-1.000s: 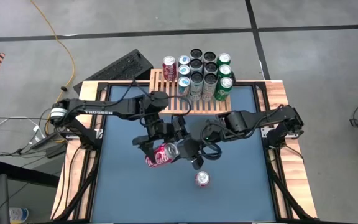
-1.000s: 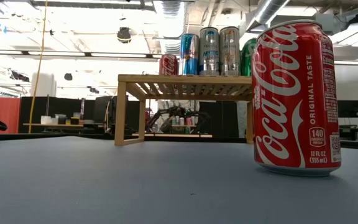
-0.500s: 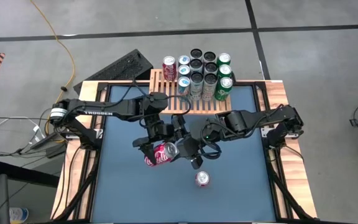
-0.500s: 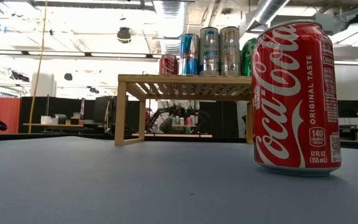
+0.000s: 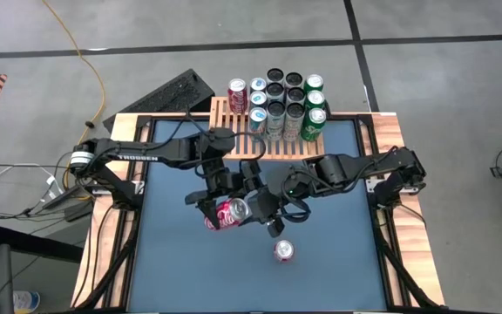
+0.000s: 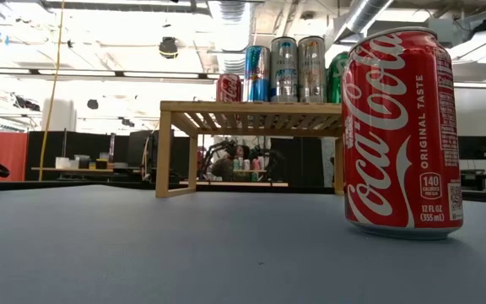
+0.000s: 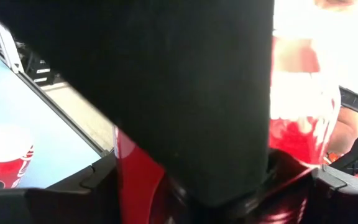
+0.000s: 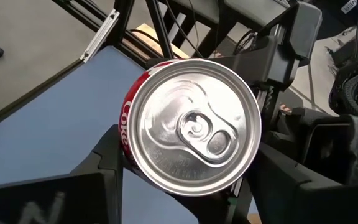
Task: Place canned beverage on shelf
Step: Put the right red soda can on the shelf aligned with the other red soda can
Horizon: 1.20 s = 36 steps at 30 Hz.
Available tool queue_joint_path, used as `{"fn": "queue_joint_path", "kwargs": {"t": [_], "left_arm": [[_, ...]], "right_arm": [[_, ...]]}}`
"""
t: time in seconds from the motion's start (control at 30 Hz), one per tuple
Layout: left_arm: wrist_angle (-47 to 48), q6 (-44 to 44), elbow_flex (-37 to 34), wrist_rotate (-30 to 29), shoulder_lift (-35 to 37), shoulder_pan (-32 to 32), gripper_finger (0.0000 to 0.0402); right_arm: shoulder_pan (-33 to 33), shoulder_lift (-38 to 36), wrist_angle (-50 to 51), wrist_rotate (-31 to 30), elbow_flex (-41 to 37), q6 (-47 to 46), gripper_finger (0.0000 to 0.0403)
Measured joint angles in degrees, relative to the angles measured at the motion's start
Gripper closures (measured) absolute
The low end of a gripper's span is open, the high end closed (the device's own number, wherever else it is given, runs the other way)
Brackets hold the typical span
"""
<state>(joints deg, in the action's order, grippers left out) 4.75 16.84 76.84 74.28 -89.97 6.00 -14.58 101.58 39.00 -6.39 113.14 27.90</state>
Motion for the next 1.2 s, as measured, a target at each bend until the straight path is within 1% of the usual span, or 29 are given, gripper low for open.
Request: {"fn": "queue_joint_path", "kwargs": {"t": [0.07, 0.17, 0.23, 0.4, 0.47, 0.57, 0.7, 0.87, 0.97, 1.07, 1.2], "left_arm": [[0.0, 0.1, 0.0, 0.1, 0.0, 0.3, 0.0104], [-0.1, 0.1, 0.0, 0.2, 0.0, 1.1, 0.0088], [-0.4, -0.2, 0.1, 0.1, 0.2, 1.7, 0.0088], [-2.9, 0.9, 0.1, 0.8, 0.3, 3.0, 0.0107], [-5.0, 2.3, 0.1, 1.2, 0.4, 3.3, 0.0109], [-6.4, 3.6, 0.0, 1.6, 0.1, 3.4, 0.0108], [-6.5, 4.5, 0.0, 2.0, 0.3, 3.4, 0.0106], [-6.7, 4.9, 0.0, 2.6, 0.2, 3.8, 0.0106], [-6.7, 4.9, 0.0, 2.7, 0.3, 4.6, 0.0106], [-6.9, 4.9, 0.0, 1.2, 0.3, 5.9, 0.0106], [-6.9, 5.2, 0.0, -2.0, 0.5, 8.4, 0.0105]], "right_arm": [[-0.4, 0.0, 0.2, -1.2, 0.0, 0.0, 0.0182], [-1.7, -0.6, 0.8, -6.1, 0.0, 0.0, 0.0181], [-2.8, -1.1, 1.3, -9.6, 0.0, 0.0, 0.0180], [-5.2, -2.6, 2.2, -17.1, 0.0, -0.8, 0.0180], [-5.6, -2.8, 2.1, -18.1, 0.1, -0.9, 0.0180], [-5.5, -2.8, 1.9, -18.1, 0.2, -1.7, 0.0180], [-4.3, -2.4, 2.0, -17.1, 0.3, -6.3, 0.0179], [-4.8, -2.7, 2.6, -18.3, 0.2, -8.2, 0.0156], [-6.0, -3.3, 4.7, -21.4, 1.3, -8.1, 0.0136], [-7.5, -3.8, 7.4, -25.5, 4.0, -8.5, 0.0123], [-10.7, -4.2, 14.6, -32.5, 9.4, -14.2, 0.0118]]}}
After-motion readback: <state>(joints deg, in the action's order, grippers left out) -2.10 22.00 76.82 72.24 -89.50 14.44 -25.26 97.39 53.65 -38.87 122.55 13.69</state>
